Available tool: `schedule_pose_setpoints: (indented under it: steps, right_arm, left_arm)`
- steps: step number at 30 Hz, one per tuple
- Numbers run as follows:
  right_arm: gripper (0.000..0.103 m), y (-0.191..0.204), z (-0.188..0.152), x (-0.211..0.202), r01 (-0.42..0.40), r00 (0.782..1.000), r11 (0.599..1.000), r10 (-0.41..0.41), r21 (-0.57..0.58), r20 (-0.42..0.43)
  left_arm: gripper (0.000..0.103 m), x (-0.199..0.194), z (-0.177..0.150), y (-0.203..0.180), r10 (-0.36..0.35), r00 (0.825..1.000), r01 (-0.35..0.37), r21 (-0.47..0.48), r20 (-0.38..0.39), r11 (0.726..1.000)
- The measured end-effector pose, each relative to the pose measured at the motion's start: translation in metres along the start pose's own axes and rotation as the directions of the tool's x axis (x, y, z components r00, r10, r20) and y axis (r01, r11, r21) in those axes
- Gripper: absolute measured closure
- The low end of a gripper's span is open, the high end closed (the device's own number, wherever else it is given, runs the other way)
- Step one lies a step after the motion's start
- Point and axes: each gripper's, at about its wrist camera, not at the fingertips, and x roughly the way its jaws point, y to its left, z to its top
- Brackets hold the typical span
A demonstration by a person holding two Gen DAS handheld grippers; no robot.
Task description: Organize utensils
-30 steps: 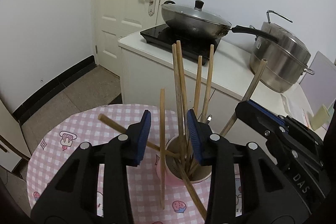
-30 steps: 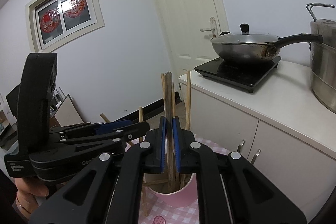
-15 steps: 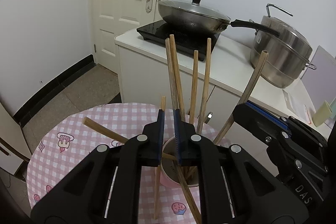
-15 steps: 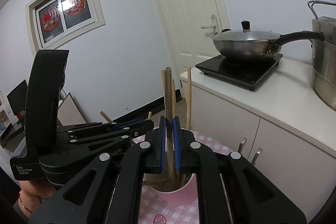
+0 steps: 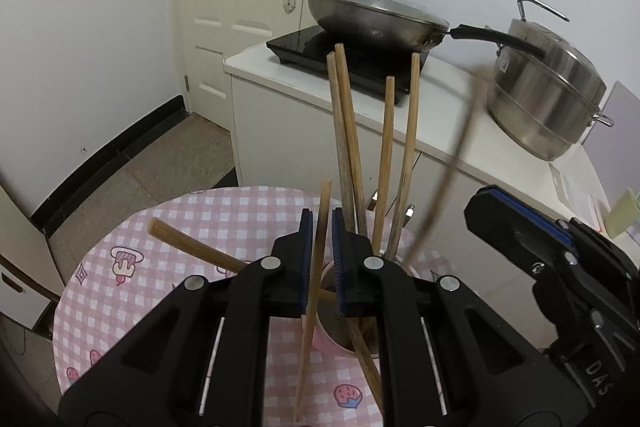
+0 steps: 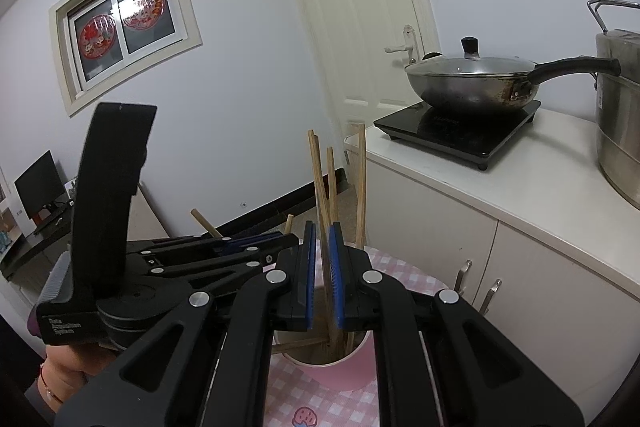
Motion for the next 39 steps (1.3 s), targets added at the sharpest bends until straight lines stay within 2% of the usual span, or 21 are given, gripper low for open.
schedule_pose_setpoints:
  steps: [5,6,11,16,18,23,28,32,35,39]
  right_arm:
    - [0.095,-0.001,-0.001,0.000,0.000,1.000,1.000,0.000,-0.001,-0.003]
    - [0.095,0.000,-0.001,0.001,0.001,1.000,1.000,-0.001,-0.002,-0.004]
    - [0.095,0.000,-0.002,0.001,0.004,1.000,1.000,-0.004,0.001,-0.007]
    - [0.095,0.004,-0.003,-0.002,0.014,1.000,1.000,-0.014,-0.003,-0.015]
    - [0.095,0.005,-0.004,-0.003,0.016,1.000,1.000,-0.017,-0.003,-0.021]
    - [0.095,0.009,-0.011,-0.007,0.026,0.999,1.000,-0.026,-0.008,-0.043]
    - [0.095,0.010,-0.016,-0.012,0.033,0.998,0.999,-0.033,0.003,-0.053]
    - [0.095,0.011,-0.018,-0.015,0.037,0.998,0.999,-0.036,0.001,-0.056]
    - [0.095,0.014,-0.019,-0.017,0.037,0.998,0.999,-0.037,-0.003,-0.057]
    - [0.095,0.014,-0.022,-0.016,0.037,0.997,0.999,-0.037,-0.005,-0.065]
  left_arm:
    - [0.093,0.005,-0.002,-0.001,0.003,1.000,-0.003,0.007,-0.007,1.000]
    - [0.096,0.003,-0.002,-0.001,0.005,1.000,-0.005,0.006,0.005,1.000]
    - [0.097,-0.011,-0.002,-0.001,0.008,0.999,-0.008,0.011,0.048,1.000]
    - [0.098,-0.039,0.004,0.000,0.001,0.993,-0.001,-0.003,0.120,1.000]
    - [0.098,-0.060,0.007,0.001,0.005,0.984,-0.002,-0.014,0.176,1.000]
    - [0.098,-0.111,0.014,0.008,0.007,0.946,0.012,-0.058,0.323,0.998]
    - [0.098,-0.158,0.015,0.011,0.015,0.879,0.038,-0.100,0.477,0.994]
    - [0.098,-0.167,0.013,0.011,0.020,0.846,0.054,-0.122,0.533,0.991]
    - [0.098,-0.161,0.010,0.009,0.013,0.841,0.065,-0.124,0.542,0.990]
    - [0.098,-0.137,0.003,0.004,0.004,0.871,0.057,-0.108,0.491,0.992]
